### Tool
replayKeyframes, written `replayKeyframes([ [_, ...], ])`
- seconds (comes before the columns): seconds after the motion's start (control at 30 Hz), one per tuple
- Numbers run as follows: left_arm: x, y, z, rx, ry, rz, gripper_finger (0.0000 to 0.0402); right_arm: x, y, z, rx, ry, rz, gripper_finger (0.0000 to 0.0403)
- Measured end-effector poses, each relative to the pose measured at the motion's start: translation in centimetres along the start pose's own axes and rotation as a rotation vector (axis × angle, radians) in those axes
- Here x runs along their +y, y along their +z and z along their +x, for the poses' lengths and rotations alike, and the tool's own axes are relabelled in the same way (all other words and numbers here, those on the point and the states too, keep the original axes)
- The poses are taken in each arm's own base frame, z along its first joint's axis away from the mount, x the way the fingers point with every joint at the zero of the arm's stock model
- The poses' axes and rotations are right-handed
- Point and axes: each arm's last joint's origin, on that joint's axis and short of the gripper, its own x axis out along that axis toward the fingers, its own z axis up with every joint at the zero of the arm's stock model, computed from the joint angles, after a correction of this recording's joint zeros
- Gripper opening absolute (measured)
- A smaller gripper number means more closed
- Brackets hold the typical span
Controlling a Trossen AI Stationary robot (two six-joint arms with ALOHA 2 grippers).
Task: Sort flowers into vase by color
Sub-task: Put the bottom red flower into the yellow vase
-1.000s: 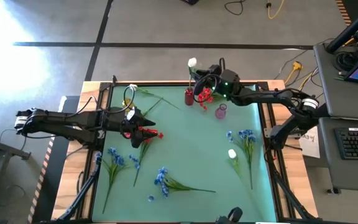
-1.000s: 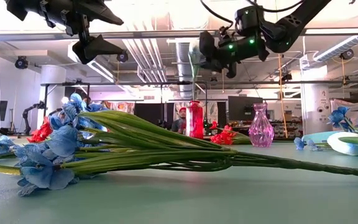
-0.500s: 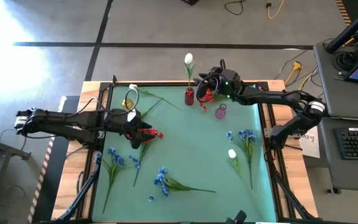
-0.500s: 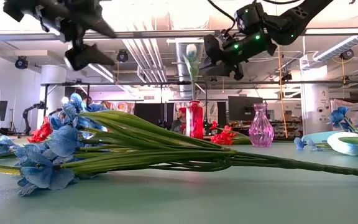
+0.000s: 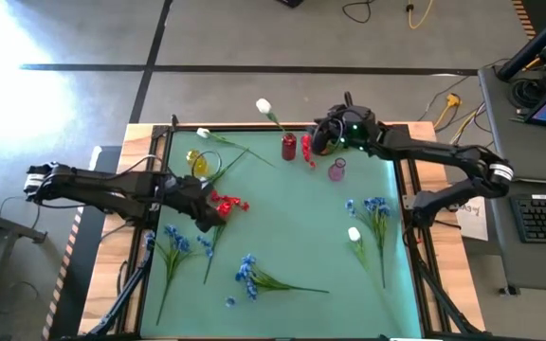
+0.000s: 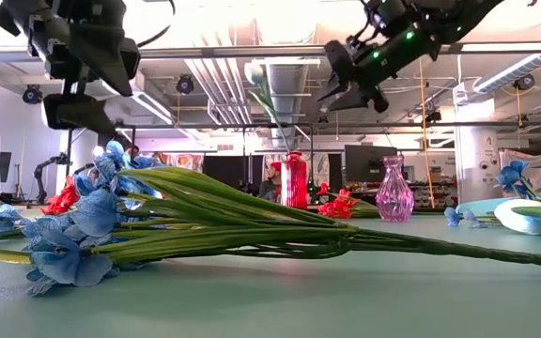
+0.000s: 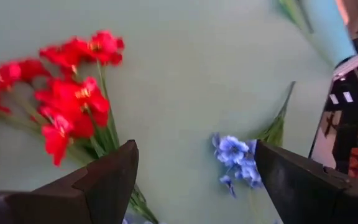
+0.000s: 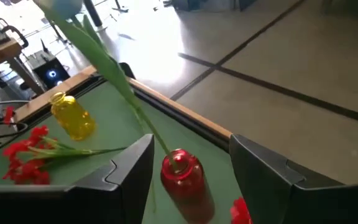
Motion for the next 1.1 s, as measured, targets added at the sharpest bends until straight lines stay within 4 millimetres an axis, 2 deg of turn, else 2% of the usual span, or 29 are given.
replayKeyframes([
  [0.23,-0.7,-1.4,2.6,0.096,0.086,-0.100,0.0303,1.3,0.1,-1.6,0.012,0.046,-0.029,0.0203],
  [0.53,-1.4,-2.0,5.1,0.107,0.254,-0.148,0.0297,2.2,-0.2,-1.9,0.032,0.075,-0.057,0.0203],
  [0.7,-1.0,-2.4,6.6,0.139,0.393,-0.128,0.0297,2.1,-0.5,-2.0,0.059,0.070,-0.062,0.0203],
  [0.93,-0.3,-2.8,9.3,0.151,0.462,-0.108,0.0296,2.2,-0.8,-2.1,0.087,0.070,-0.067,0.0203],
  [1.1,-0.1,-2.9,10.6,0.154,0.496,-0.103,0.0273,2.4,-0.8,-2.2,0.090,0.074,-0.069,0.0203],
])
